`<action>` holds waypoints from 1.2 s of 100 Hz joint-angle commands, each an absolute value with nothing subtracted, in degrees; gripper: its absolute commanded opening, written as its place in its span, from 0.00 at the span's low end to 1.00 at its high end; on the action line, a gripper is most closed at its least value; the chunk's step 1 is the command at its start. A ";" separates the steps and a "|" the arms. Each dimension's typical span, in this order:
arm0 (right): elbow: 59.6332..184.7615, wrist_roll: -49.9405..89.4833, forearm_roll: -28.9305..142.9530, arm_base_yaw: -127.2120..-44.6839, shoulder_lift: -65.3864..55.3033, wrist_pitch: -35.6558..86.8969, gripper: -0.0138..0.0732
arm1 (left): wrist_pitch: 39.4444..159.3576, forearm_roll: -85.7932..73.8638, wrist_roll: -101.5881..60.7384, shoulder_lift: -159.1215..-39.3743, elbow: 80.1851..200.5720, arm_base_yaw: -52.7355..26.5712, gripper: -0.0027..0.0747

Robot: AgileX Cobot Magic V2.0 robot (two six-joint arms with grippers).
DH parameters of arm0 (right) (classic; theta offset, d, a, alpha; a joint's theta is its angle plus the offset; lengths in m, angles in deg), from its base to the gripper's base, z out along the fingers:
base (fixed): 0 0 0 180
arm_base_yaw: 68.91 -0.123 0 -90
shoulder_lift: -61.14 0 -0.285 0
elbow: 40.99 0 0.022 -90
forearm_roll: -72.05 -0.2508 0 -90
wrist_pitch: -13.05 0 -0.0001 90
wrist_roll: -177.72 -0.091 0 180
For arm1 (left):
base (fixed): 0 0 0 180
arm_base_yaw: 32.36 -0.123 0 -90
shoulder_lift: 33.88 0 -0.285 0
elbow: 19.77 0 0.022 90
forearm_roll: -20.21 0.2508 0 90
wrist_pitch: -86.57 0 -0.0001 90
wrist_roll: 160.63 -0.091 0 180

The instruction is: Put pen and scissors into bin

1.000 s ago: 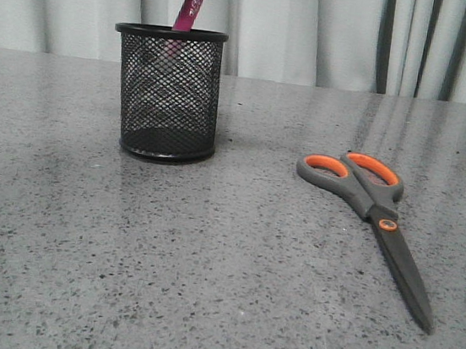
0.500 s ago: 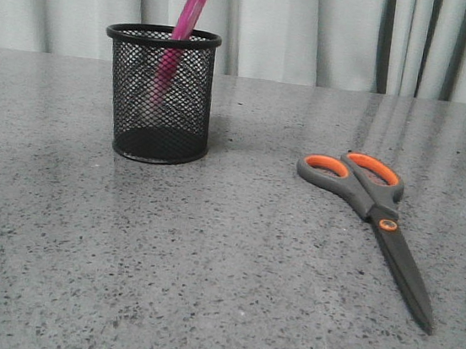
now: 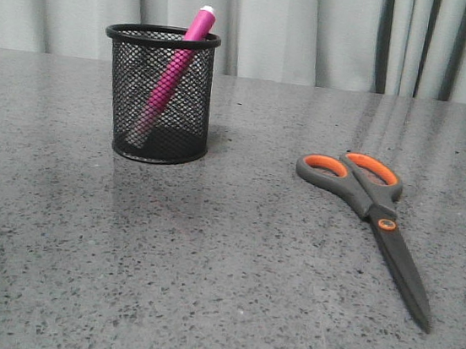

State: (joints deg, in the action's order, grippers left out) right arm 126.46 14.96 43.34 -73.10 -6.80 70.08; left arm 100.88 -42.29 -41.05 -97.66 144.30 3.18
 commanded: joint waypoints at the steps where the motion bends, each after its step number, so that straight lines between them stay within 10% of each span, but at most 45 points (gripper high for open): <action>1: 128.36 8.18 51.84 -79.41 -11.00 71.67 0.57 | 100.21 -42.57 -40.95 -91.27 142.58 3.66 0.53; 24: 128.36 -11.11 72.69 -96.61 -21.10 71.14 0.56 | 96.05 -42.68 -40.95 -79.83 133.69 3.66 0.53; 88: 128.36 -16.50 63.84 -97.15 -35.80 64.35 0.62 | 95.76 -42.68 -40.95 -74.17 131.31 3.66 0.53; 120: 128.36 -18.46 68.30 -97.15 -38.92 67.99 0.40 | 96.03 -42.68 -40.95 -74.17 131.31 3.66 0.53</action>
State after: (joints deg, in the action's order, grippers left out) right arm 127.72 -18.21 68.22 -97.08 -37.91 67.81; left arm 97.43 -41.76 -41.05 -74.05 129.93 3.18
